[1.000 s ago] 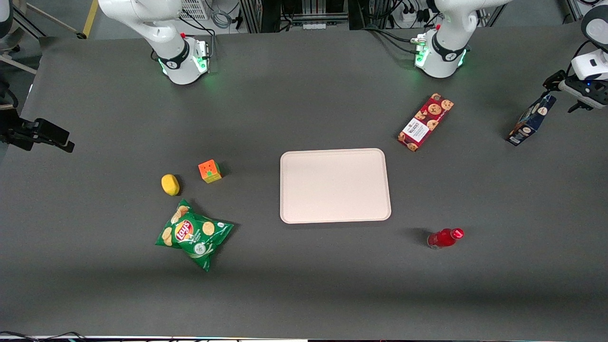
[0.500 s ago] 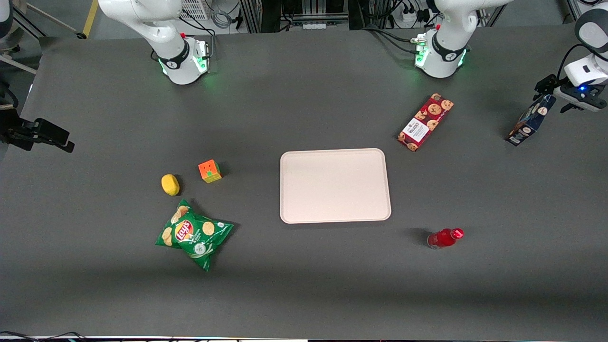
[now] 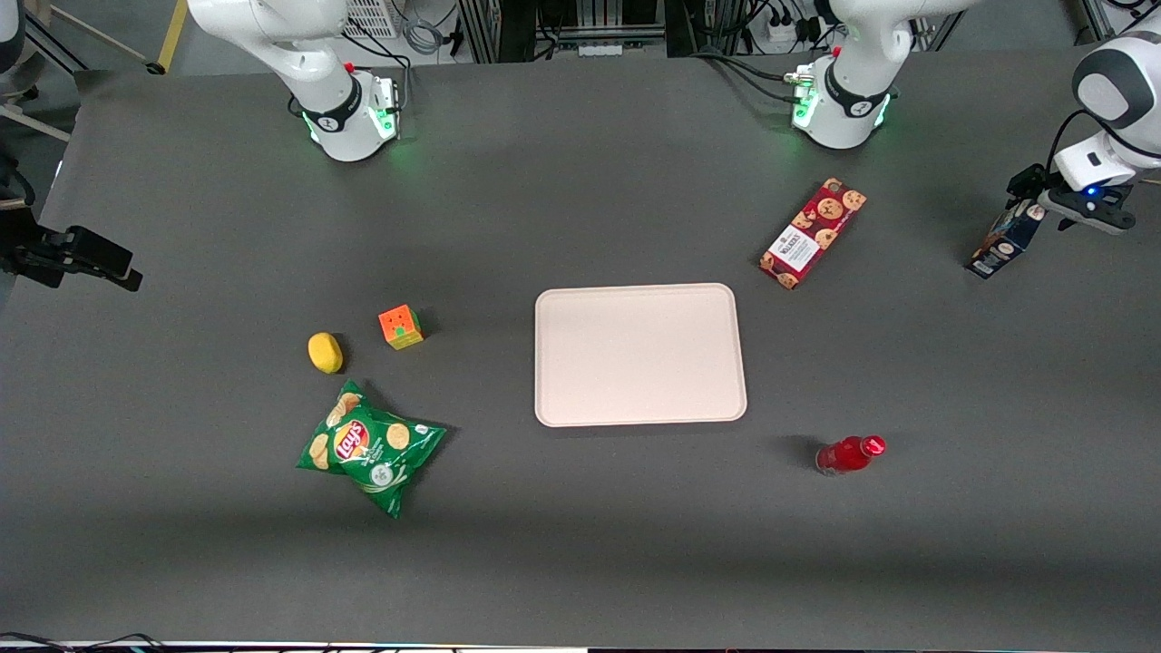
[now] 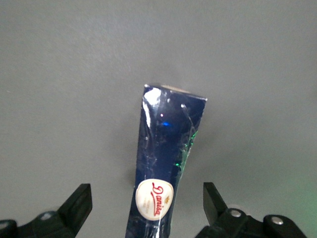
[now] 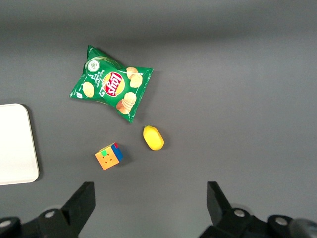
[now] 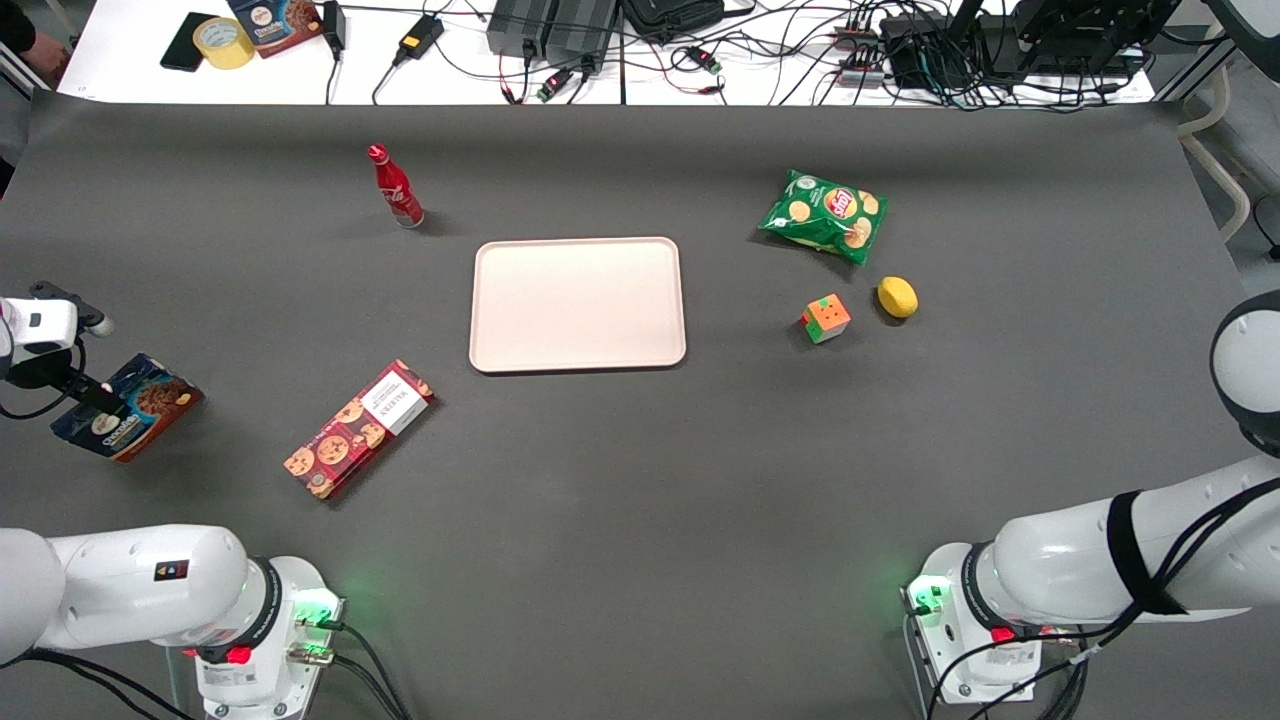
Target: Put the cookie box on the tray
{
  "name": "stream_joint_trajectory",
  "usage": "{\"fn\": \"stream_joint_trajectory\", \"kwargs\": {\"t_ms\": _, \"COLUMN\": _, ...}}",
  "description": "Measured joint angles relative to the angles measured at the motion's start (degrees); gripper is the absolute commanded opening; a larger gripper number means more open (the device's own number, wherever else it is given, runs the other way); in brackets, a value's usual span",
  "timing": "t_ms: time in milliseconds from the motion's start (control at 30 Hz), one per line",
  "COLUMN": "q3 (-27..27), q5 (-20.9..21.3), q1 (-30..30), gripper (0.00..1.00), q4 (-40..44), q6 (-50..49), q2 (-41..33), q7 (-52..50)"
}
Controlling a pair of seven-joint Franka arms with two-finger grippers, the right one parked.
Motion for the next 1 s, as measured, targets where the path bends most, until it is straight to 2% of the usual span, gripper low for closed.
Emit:
{"fn": "stream_joint_trajectory", "kwargs": {"t_ms": 267, "q3": 0.0, "q5": -0.9, "q1": 0.0, "gripper": 0.98, "q4": -0.2, "q6": 1.4, "q2": 1.0, "q7": -0.1}}
{"fn": "stream_joint_trajectory", "kwargs": {"t_ms": 367, "q3": 0.0, "q5": -1.0, "q1": -0.2, "gripper": 0.88, "q4": -0.2, "q6": 2.3, "q2": 1.8, "q7": -0.1}}
{"fn": "stream_joint_trajectory", "kwargs": {"t_ms": 533, "q3": -0.1, "q5": -1.7, "q1": -1.1, "gripper": 0.82, "q4": -0.2, "q6": 2.9, "q2": 3.3, "q7": -1.5}}
{"fn": "stream_joint_trajectory", "kwargs": {"t_ms": 633, "q3": -0.1, "q5": -1.8, "q1": -1.5, "gripper": 0.65, "q4": -0.2, "q6": 3.1, "q2": 4.1, "q7": -2.6}}
{"fn": "stream_joint_trajectory", "kwargs": {"t_ms": 700, "q3": -0.1, "q5": -1.8, "q1": -1.7, "gripper": 0.4, "q4": -0.2, "q6": 3.1, "q2": 4.4, "q7": -3.0}}
{"fn": "stream_joint_trajectory", "kwargs": {"t_ms": 833, "q3": -0.2, "q5": -1.8, "q1": -1.9, "gripper": 0.07, "q4": -0.2, "q6": 3.1, "q2": 4.7, "q7": -3.2}}
{"fn": "stream_joint_trajectory", "kwargs": {"t_ms": 867, "q3": -0.2, "q5": -1.8, "q1": -2.0, "gripper": 0.01, "q4": -0.2, "q6": 3.1, "q2": 4.7, "q7": -3.2}}
{"fn": "stream_joint_trajectory", "kwargs": {"t_ms": 1000, "q3": -0.2, "q5": -1.9, "q1": -2.0, "gripper": 0.0, "q4": 0.0, "q6": 3.1, "q2": 4.7, "q7": -3.2}}
